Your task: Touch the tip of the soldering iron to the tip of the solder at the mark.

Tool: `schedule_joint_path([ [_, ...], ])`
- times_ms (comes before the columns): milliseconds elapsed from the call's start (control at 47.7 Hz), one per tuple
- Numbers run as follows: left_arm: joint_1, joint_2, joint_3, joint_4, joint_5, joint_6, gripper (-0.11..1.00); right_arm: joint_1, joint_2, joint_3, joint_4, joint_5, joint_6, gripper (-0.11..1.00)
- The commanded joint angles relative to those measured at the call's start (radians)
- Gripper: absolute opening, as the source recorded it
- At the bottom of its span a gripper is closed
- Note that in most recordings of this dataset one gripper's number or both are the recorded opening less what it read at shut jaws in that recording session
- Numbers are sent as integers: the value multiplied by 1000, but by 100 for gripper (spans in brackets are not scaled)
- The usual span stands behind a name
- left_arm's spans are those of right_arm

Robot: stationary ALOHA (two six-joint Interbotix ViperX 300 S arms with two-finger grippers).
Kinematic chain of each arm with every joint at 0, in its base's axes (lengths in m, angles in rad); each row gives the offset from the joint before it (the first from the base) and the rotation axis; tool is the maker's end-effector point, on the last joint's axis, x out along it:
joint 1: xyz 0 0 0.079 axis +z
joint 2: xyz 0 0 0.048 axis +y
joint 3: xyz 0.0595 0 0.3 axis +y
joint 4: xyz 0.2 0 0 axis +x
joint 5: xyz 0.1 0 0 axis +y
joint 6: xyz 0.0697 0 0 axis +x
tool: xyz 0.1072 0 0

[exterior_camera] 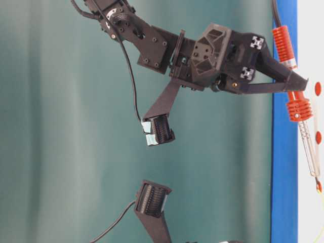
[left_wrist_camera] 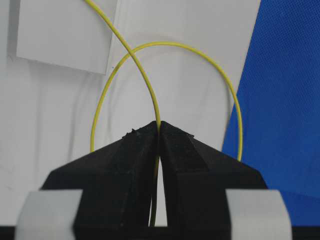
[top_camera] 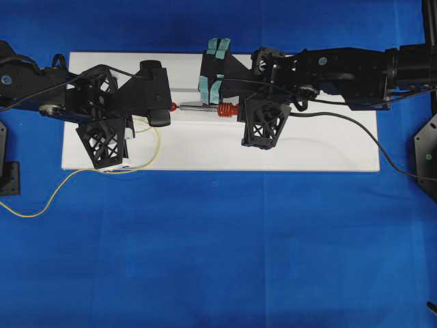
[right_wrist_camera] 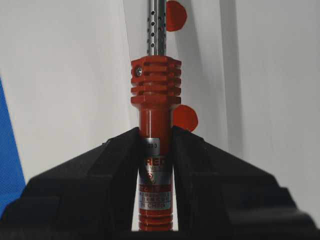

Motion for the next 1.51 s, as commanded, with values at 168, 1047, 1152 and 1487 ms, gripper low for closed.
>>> schedule_joint_path([
  [168, -2, -9, -21, 2, -3, 0, 1, 2, -14, -21, -3, -5, -2, 6],
  [1047, -2, -120, 14, 0, 40, -14, 1, 0, -14, -21, -3, -3, 2, 6],
  [1152, -3, -173, 34, 2, 49, -29, 1, 0, -14, -21, -3, -3, 2, 6],
  [1487, -3, -230, 66, 2, 49, -52, 1, 2, -18, -20, -5, -5, 2, 6],
])
